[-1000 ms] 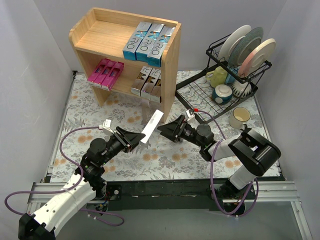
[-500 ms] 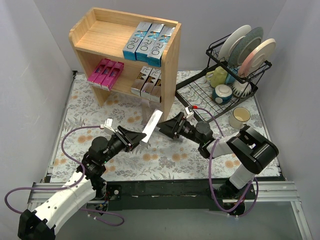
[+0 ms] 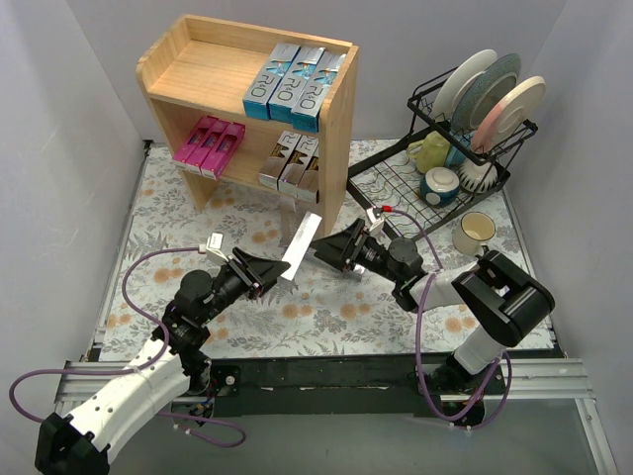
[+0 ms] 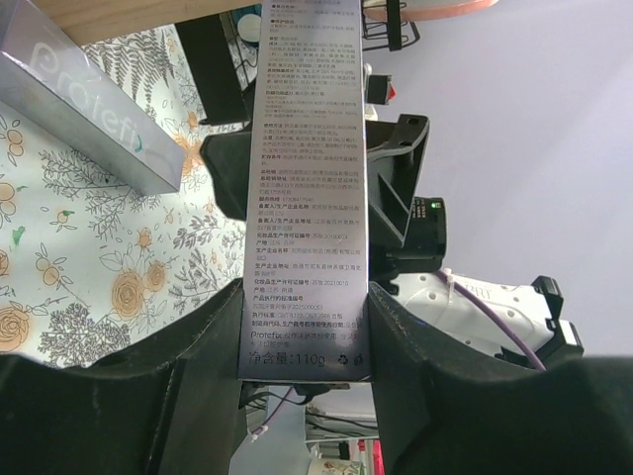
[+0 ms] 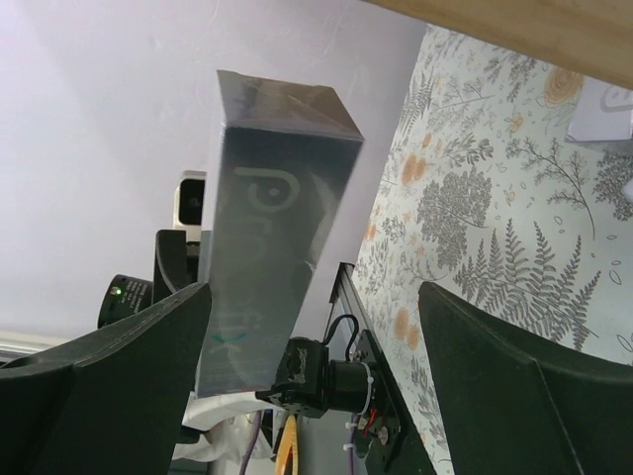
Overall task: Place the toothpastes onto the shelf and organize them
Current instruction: Pick up the toothpaste from the center of the board.
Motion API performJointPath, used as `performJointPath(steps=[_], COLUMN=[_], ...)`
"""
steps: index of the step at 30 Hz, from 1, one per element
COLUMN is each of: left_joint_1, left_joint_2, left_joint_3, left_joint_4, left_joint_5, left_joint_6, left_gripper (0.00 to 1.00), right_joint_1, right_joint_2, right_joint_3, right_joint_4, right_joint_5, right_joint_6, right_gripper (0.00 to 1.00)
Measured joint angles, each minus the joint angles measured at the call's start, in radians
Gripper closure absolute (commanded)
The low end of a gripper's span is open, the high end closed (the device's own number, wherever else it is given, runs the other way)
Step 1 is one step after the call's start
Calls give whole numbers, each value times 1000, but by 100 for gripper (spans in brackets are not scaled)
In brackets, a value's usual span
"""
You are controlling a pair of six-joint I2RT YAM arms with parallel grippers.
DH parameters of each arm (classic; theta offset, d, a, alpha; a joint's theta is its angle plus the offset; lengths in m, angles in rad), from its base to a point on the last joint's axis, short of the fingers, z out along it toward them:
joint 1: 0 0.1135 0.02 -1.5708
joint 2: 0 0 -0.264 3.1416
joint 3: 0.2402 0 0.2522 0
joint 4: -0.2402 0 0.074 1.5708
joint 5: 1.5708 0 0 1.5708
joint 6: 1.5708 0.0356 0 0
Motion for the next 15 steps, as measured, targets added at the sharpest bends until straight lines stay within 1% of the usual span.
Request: performJointPath(steps=[7,15], left_joint_1=[-2,-2], left_joint_2=[-1,37], left_joint_3=[0,0], left_joint_4=[-3,21], left_joint_5=[16,61], left_joint_6=[-1,10], left_gripper=[67,67], right_joint_1=[-11,-14], right_joint_2=[-52,-35], right_joint_3=[-2,7], right_joint_4=[5,8], right_joint_5=[0,0], right_joint_6=[0,12], right_gripper=[6,8])
